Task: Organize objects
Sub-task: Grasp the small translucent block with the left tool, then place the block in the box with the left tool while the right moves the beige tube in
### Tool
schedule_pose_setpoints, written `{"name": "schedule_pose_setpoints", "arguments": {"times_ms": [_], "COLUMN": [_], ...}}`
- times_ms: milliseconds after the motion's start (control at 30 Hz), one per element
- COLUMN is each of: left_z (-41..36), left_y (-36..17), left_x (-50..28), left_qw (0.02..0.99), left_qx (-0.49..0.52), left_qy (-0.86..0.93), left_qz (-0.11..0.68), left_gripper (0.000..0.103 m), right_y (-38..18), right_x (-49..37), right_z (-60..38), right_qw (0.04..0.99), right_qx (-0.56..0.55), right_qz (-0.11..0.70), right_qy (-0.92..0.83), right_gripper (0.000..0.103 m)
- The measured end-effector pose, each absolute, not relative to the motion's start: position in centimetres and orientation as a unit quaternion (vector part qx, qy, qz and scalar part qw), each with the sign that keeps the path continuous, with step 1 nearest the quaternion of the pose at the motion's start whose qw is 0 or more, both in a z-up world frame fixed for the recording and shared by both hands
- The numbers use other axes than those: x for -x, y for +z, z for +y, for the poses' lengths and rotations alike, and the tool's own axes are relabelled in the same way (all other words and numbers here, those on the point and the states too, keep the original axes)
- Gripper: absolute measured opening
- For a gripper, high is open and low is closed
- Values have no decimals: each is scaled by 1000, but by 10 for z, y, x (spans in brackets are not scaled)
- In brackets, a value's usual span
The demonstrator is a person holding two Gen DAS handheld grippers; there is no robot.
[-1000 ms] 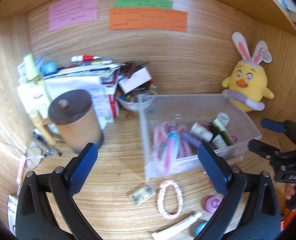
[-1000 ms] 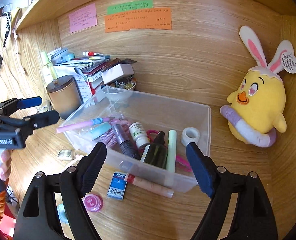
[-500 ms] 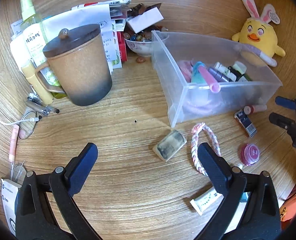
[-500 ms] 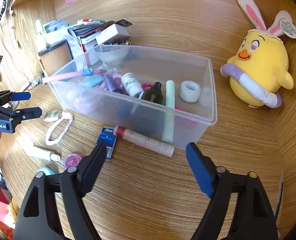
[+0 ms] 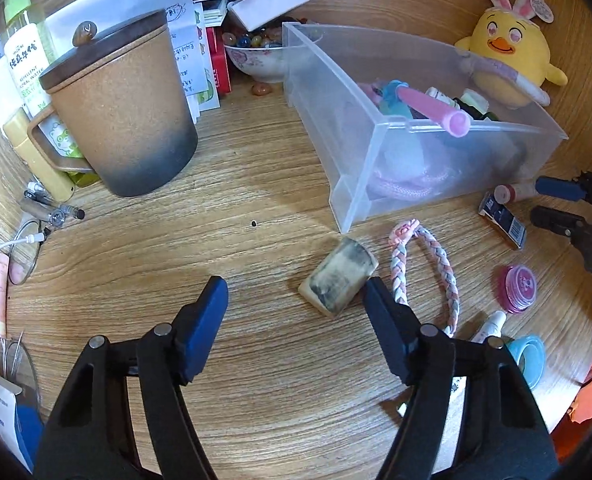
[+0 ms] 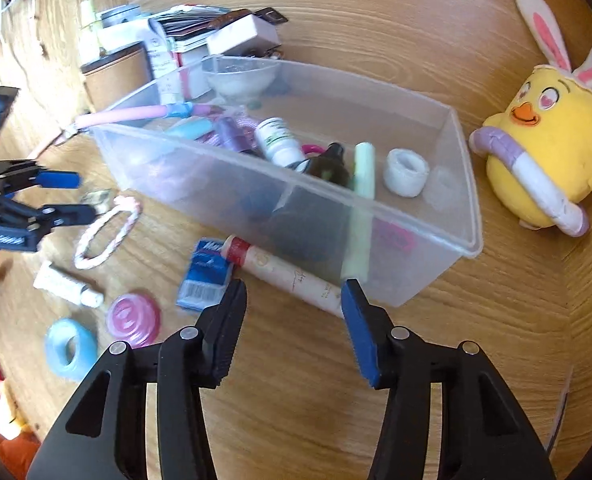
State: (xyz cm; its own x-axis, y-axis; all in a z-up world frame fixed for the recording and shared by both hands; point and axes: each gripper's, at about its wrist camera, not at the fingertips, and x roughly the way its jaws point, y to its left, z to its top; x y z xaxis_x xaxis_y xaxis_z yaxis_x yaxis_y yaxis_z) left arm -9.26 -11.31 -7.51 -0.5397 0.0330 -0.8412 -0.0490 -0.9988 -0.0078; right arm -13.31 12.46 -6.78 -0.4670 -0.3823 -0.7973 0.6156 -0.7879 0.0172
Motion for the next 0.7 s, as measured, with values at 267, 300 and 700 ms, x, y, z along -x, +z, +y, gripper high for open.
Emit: {"name": "schedule_pose_setpoints", "arguments": {"times_ms": [267, 300, 700], "left_z": [-108, -106, -107], "left_y": [-72, -72, -70], "left_x": [92, 91, 71], "left_qw": [33, 35, 33], "left_qx": [474, 472, 463], "left_qy": [880, 881, 886], "left_qz": [10, 12, 3], "left_gripper": [44, 42, 23], "right_y": [-63, -65, -68], "right_x": [131, 133, 118], "right_z": [113, 110, 116], "right_qw": [281, 281, 311], "right_qx": [-400, -401, -423], "right_qz": [178, 183, 170], "right_qy": [-854, -852, -834], "right_gripper": [45, 45, 45]}}
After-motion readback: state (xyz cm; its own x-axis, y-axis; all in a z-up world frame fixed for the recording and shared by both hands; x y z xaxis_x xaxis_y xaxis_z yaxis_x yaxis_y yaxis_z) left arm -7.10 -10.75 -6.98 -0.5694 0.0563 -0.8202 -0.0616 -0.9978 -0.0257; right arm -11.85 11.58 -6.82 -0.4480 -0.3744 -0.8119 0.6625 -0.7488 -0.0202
